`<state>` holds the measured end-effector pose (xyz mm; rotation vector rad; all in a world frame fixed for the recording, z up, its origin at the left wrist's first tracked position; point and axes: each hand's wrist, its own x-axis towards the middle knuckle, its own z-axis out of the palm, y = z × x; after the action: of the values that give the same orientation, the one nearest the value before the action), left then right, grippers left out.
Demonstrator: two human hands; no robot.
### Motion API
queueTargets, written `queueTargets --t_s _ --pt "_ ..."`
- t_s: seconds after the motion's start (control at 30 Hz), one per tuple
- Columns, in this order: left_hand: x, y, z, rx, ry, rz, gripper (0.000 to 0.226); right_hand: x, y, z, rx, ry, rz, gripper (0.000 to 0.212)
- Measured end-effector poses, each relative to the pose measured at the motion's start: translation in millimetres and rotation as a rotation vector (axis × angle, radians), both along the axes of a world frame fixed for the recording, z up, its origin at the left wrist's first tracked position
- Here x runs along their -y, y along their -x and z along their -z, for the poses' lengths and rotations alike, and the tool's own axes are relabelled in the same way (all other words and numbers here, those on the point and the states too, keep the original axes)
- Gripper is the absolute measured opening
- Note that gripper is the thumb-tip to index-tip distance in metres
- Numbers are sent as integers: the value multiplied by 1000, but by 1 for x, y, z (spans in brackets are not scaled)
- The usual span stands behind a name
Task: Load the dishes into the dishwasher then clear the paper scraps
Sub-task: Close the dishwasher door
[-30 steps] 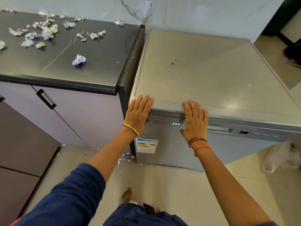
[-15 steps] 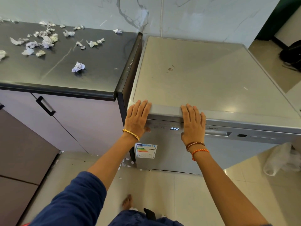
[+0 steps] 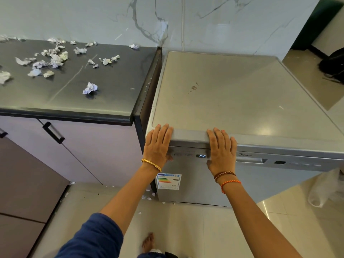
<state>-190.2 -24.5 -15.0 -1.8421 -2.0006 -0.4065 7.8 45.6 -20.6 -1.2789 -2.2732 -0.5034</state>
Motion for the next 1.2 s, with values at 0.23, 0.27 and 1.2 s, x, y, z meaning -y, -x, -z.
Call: queueTargets --t_s 0.23,0.27,1.2 --pt "-1 1 3 -2 -77 15 123 1 0 -1 -8 3 2 119" --pt "-1 1 4 -4 -81 14 122 1 1 -1 -9 2 2 119" --pt "-2 2 3 39 -119 46 108 8 3 -12 -72 105 -17 111"
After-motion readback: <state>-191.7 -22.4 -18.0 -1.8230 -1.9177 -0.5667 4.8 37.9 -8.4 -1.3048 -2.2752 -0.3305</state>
